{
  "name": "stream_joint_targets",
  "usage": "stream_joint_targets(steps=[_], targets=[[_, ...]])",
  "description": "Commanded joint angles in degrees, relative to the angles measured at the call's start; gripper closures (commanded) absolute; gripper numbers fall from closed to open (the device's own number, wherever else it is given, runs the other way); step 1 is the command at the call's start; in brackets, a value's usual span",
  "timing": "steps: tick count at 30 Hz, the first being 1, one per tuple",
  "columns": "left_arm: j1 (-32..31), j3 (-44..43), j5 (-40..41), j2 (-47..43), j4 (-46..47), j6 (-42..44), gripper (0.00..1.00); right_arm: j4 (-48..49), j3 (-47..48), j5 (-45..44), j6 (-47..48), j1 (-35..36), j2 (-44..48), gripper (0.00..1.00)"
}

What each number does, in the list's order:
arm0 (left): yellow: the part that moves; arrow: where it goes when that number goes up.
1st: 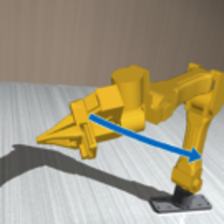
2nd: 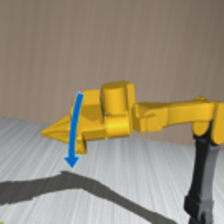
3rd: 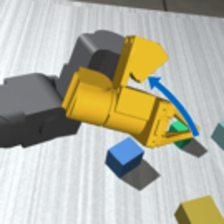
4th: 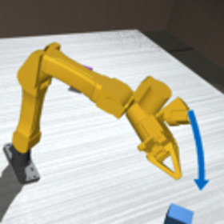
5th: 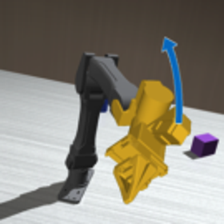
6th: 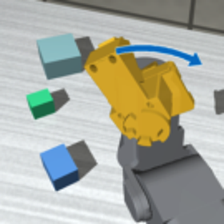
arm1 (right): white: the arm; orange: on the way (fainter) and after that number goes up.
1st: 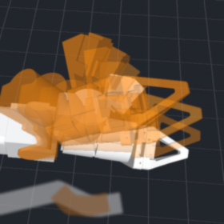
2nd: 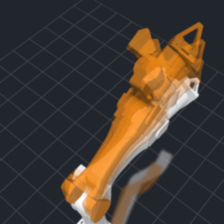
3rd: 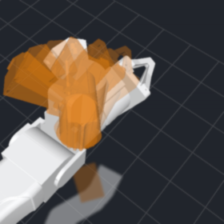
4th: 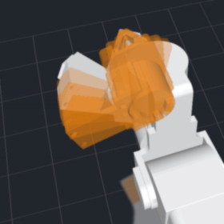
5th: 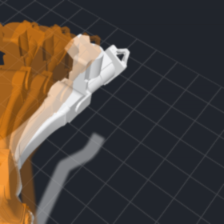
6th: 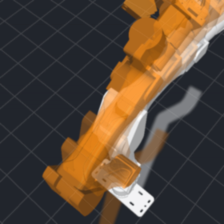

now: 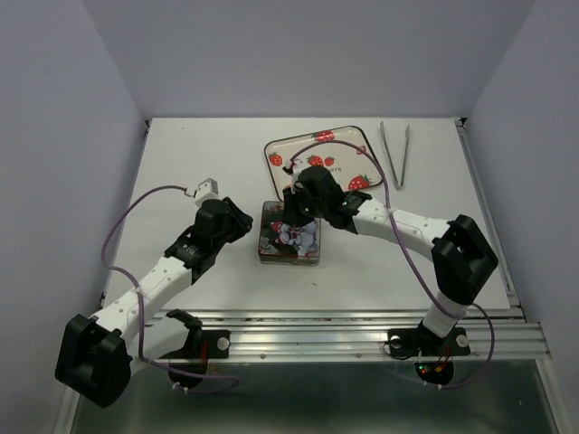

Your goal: Pack the cookies

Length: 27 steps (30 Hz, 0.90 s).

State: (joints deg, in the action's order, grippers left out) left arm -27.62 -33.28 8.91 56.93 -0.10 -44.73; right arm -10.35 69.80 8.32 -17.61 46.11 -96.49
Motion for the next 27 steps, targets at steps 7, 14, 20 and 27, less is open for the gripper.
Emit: stream_joint_targets(steps=[7,14,20,27], targets=[[0.11,1.55,-1.35,3.36,5.19,0.96,0.63,2.35,14.31,-6.03,-1.82,-0.32,-15.3,0.85],[0.19,2.25,-2.22,6.17,7.57,1.05,0.63,1.74,11.06,-8.05,-4.63,-0.32,-21.2,0.87],[0.11,1.99,-3.72,7.93,8.36,1.31,0.65,1.47,9.91,-7.88,-4.98,-0.32,-18.75,0.87],[0.11,0.41,-3.9,7.41,8.27,2.19,0.65,1.56,10.36,-10.95,-2.52,-0.32,-6.8,0.86]])
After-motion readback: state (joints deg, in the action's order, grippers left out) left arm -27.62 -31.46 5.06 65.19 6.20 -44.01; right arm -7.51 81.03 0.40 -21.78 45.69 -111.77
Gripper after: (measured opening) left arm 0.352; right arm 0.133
